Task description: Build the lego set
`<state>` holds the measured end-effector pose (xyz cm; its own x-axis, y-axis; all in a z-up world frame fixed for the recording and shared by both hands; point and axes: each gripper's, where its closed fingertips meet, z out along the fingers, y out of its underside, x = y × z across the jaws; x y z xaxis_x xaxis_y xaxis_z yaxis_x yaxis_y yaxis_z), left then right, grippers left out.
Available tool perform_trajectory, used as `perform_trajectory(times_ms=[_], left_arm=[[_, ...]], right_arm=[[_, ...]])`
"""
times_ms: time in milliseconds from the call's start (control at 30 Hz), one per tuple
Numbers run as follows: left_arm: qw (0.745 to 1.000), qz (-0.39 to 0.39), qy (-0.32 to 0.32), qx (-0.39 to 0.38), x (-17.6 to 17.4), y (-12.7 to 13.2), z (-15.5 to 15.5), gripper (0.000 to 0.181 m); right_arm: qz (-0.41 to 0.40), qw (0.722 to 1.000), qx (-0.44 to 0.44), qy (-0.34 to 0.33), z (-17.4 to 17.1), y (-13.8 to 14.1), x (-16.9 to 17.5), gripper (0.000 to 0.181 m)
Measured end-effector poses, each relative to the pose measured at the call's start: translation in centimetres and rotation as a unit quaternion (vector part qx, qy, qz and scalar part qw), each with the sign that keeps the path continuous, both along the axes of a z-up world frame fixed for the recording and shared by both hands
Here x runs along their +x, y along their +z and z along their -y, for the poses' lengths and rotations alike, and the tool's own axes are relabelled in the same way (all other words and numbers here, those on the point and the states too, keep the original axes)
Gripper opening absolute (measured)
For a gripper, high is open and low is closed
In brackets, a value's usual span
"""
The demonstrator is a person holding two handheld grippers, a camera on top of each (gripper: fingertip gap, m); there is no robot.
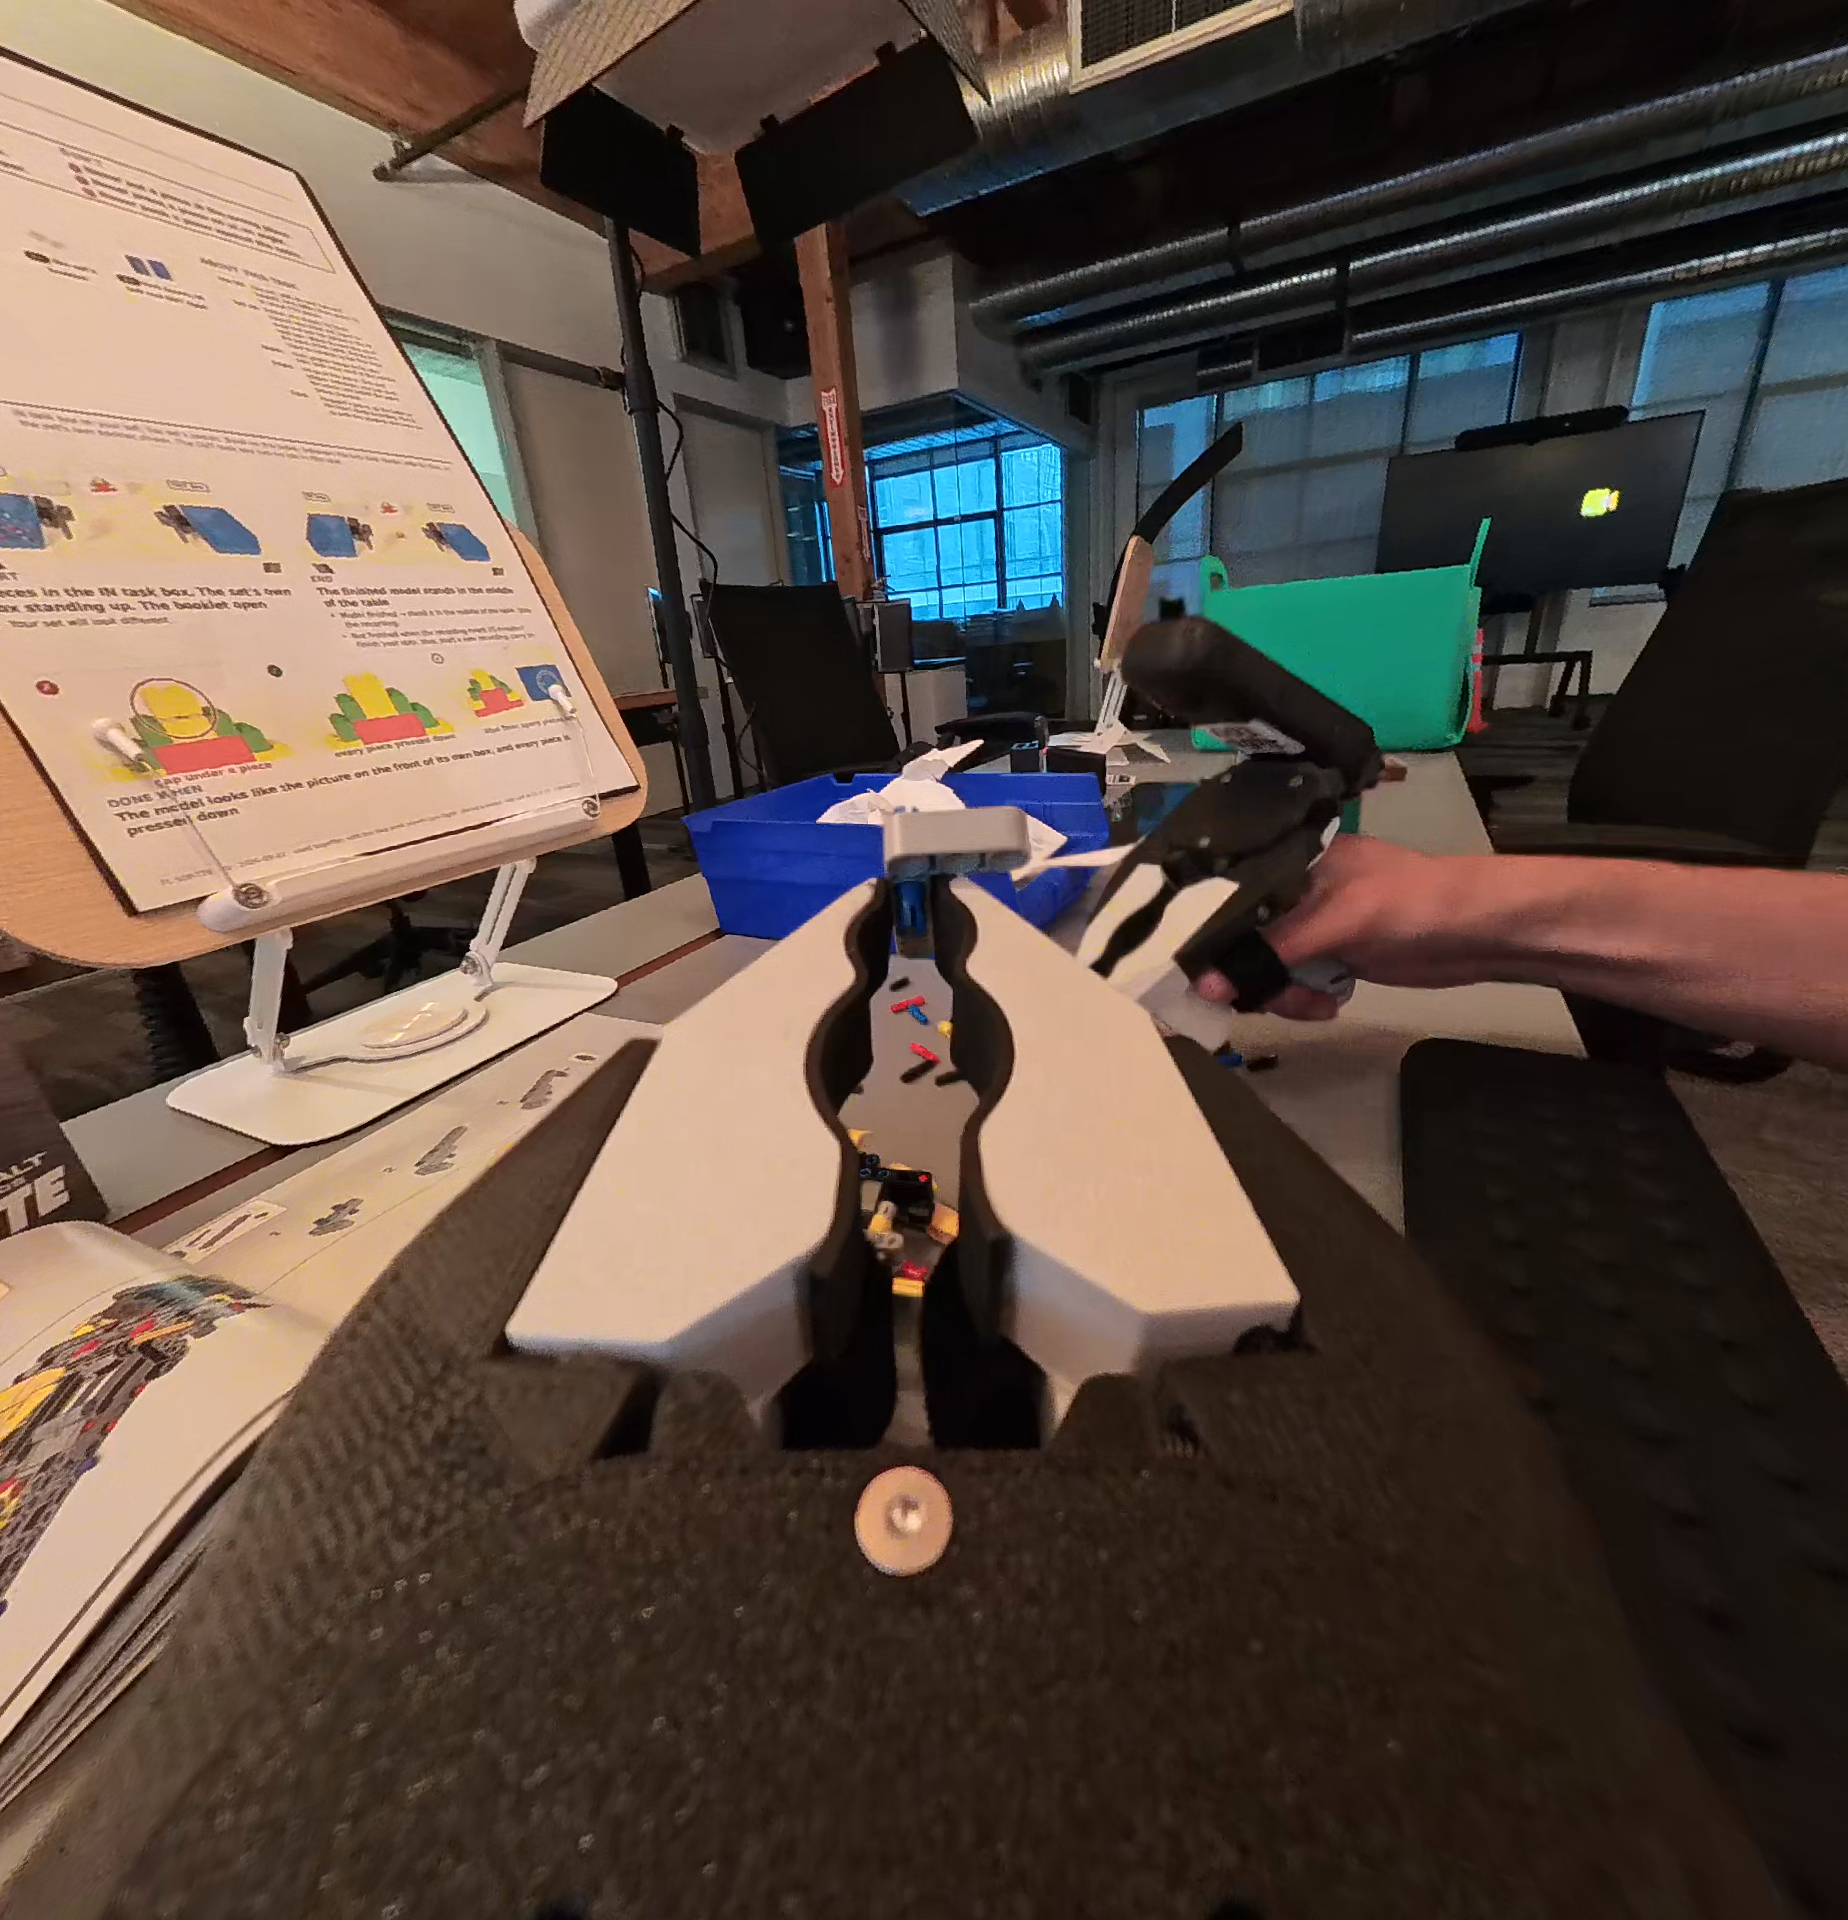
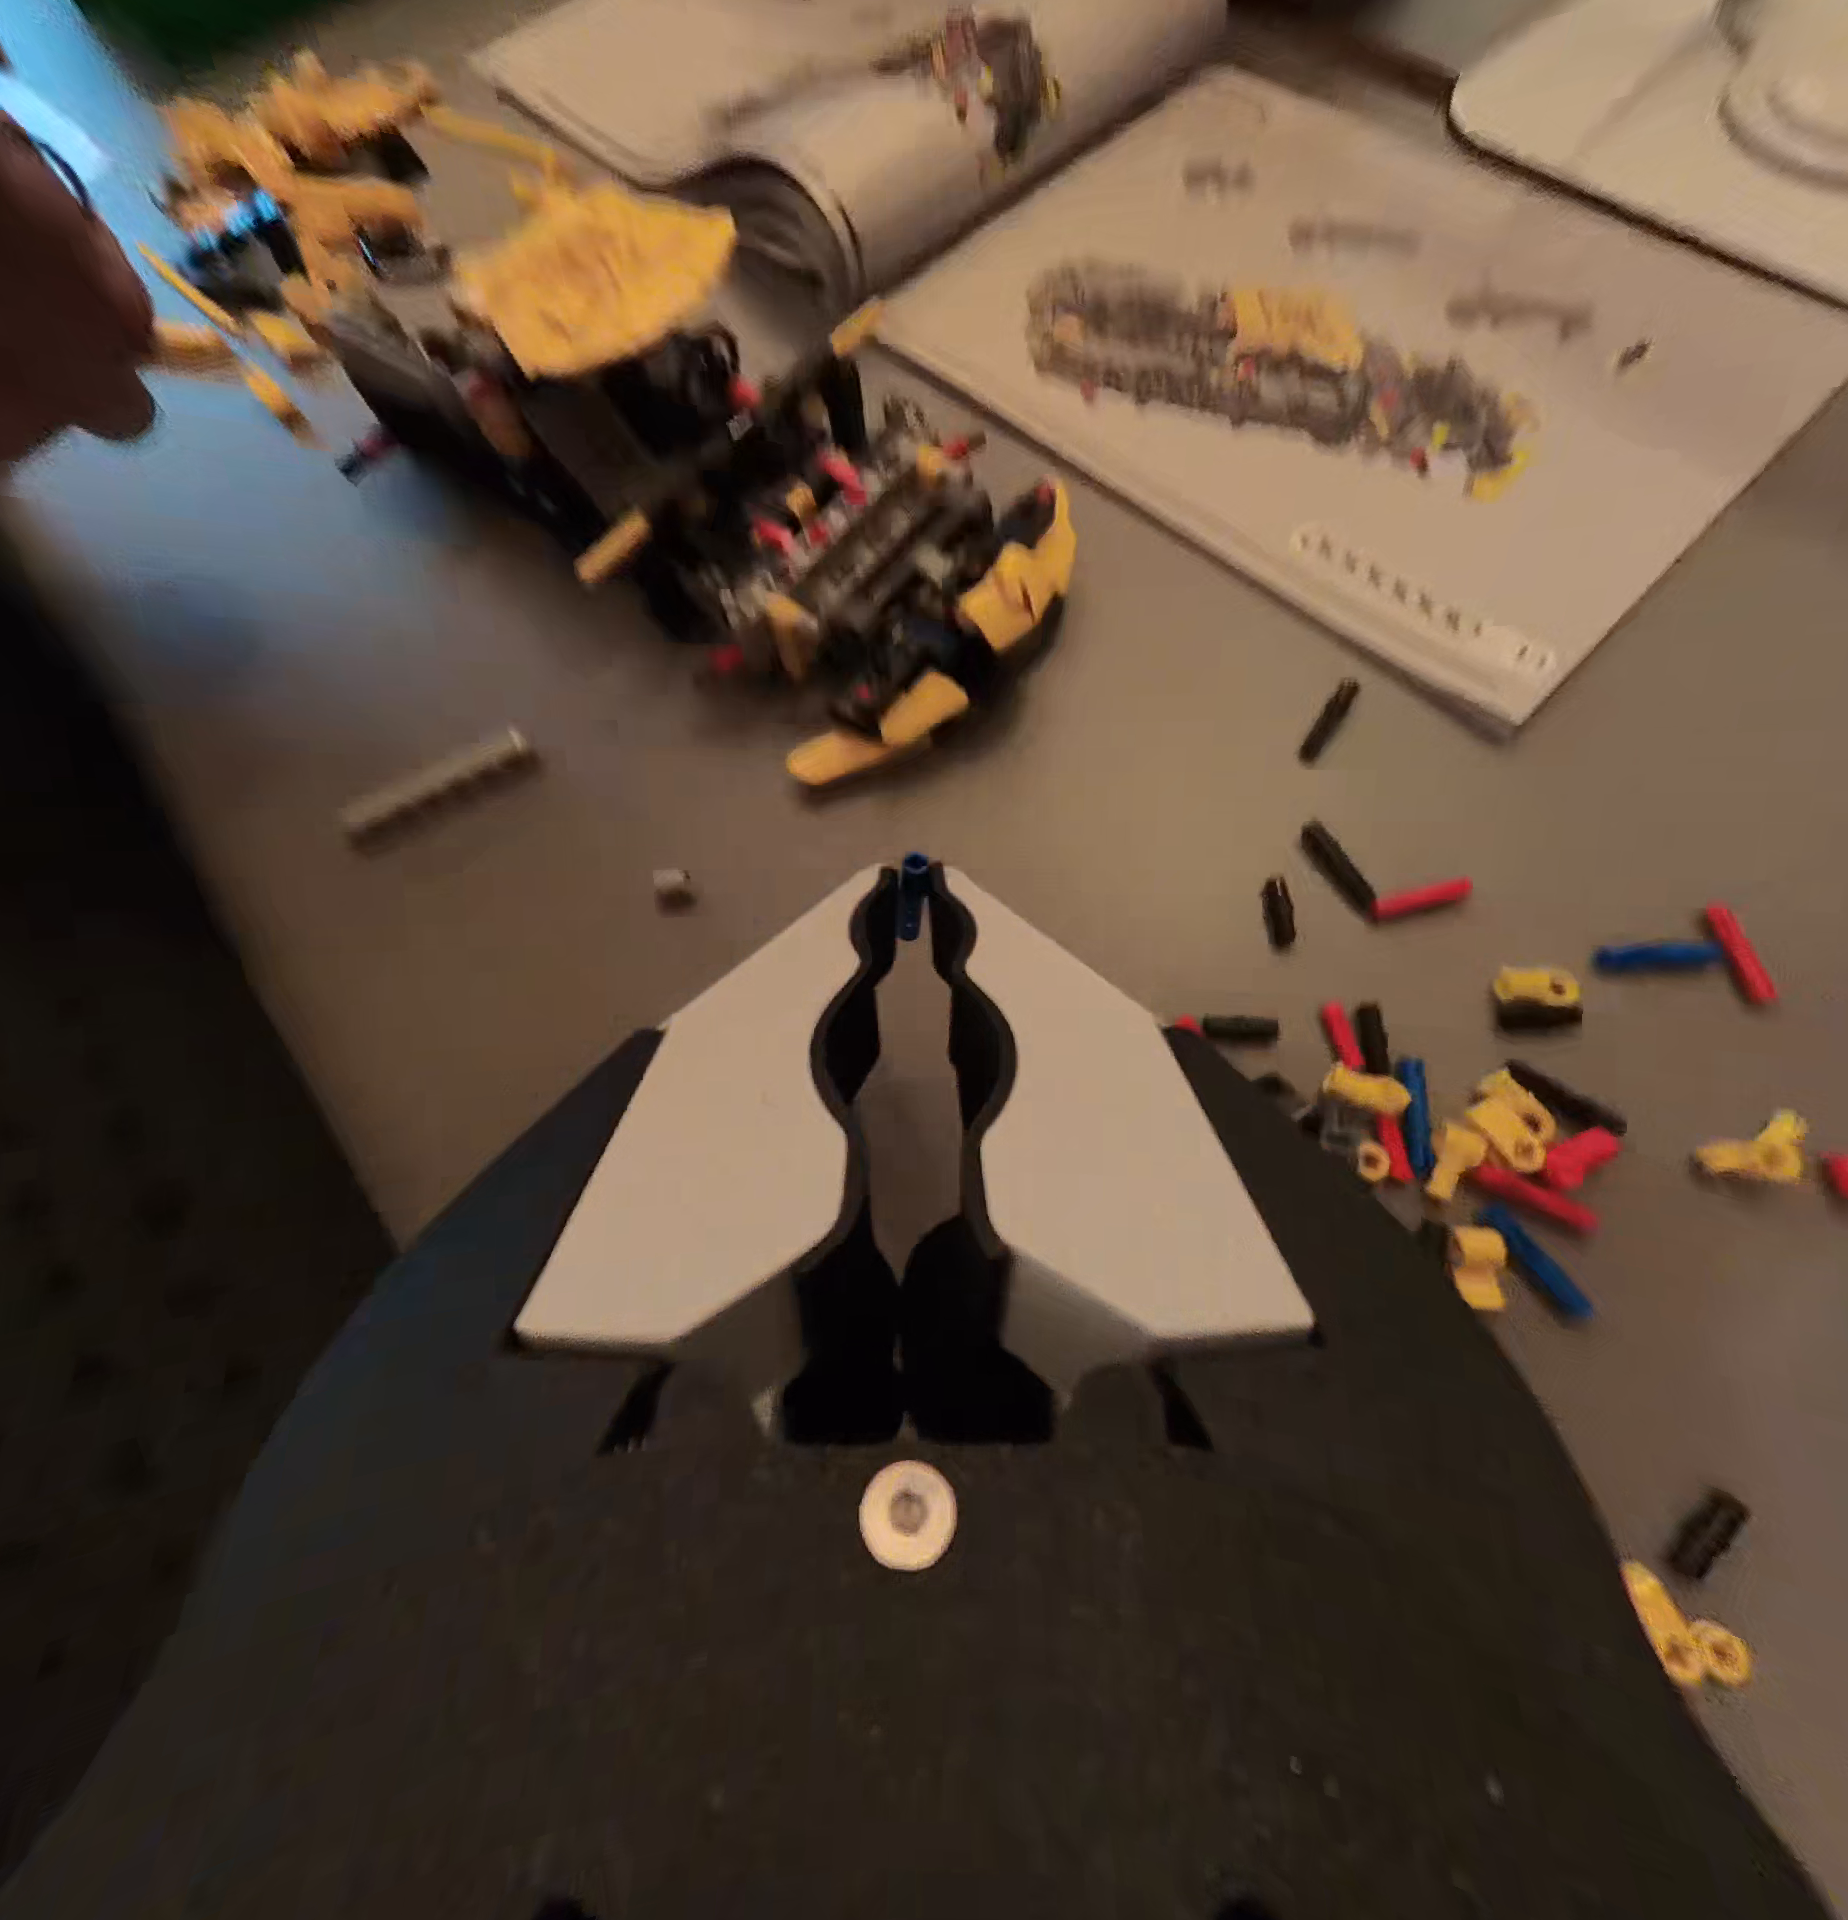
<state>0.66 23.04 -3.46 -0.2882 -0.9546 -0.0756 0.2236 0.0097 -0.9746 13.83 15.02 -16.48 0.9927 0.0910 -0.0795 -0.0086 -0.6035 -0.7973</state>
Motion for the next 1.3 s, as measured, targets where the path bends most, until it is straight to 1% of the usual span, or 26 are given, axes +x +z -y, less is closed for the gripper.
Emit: perform_trajectory(times_ms=[67, 233, 333, 567, 700, 867, 1067, 1300], left_arm=[[1.0, -0.004, 0.0, 0.006, 0.1, -0.2, 0.2, 0.007], [1.0, -0.006, 0.002, 0.011, 0.2, -0.4, 0.1, 0.007], [1.0, -0.002, 0.013, 0.014, 0.1, -0.3, -0.2, 0.007], [1.0, -0.003, 0.012, 0.021, 0.2, -0.4, 0.0, 0.007], [0.999, 0.003, 0.019, 0.025, 0.1, -0.2, -0.1, 0.007], [1.0, 0.001, 0.017, 0.023, 0.1, -0.3, -0.1, 0.008], [1.0, 0.001, 0.015, 0.022, 0.1, -0.2, 0.0, 0.008], [1.0, 0.001, 0.013, 0.023, 0.1, -0.3, 0.1, 0.007]], right_arm=[[0.008, 1.0, 0.001, 0.005, 0.6, -1.1, -0.1, 0.005], [0.061, 0.998, 0.026, 0.011, 1.1, -2.0, 0.3, 0.005], [0.049, 0.999, 0.021, 0.001, 1.2, -2.6, 0.4, 0.005], [0.058, 0.998, 0.003, -0.011, 1.8, -3.5, 0.9, 0.006], [0.065, 0.998, 0.002, -0.012, 1.9, -3.4, 0.9, 0.005], [0.056, 0.998, -0.013, -0.018, 2.2, -3.7, 1.1, 0.006], [0.066, 0.998, -0.018, -0.017, 2.4, -3.8, 1.2, 0.006], [0.064, 0.997, -0.028, -0.014, 2.6, -3.8, 1.1, 0.01]])
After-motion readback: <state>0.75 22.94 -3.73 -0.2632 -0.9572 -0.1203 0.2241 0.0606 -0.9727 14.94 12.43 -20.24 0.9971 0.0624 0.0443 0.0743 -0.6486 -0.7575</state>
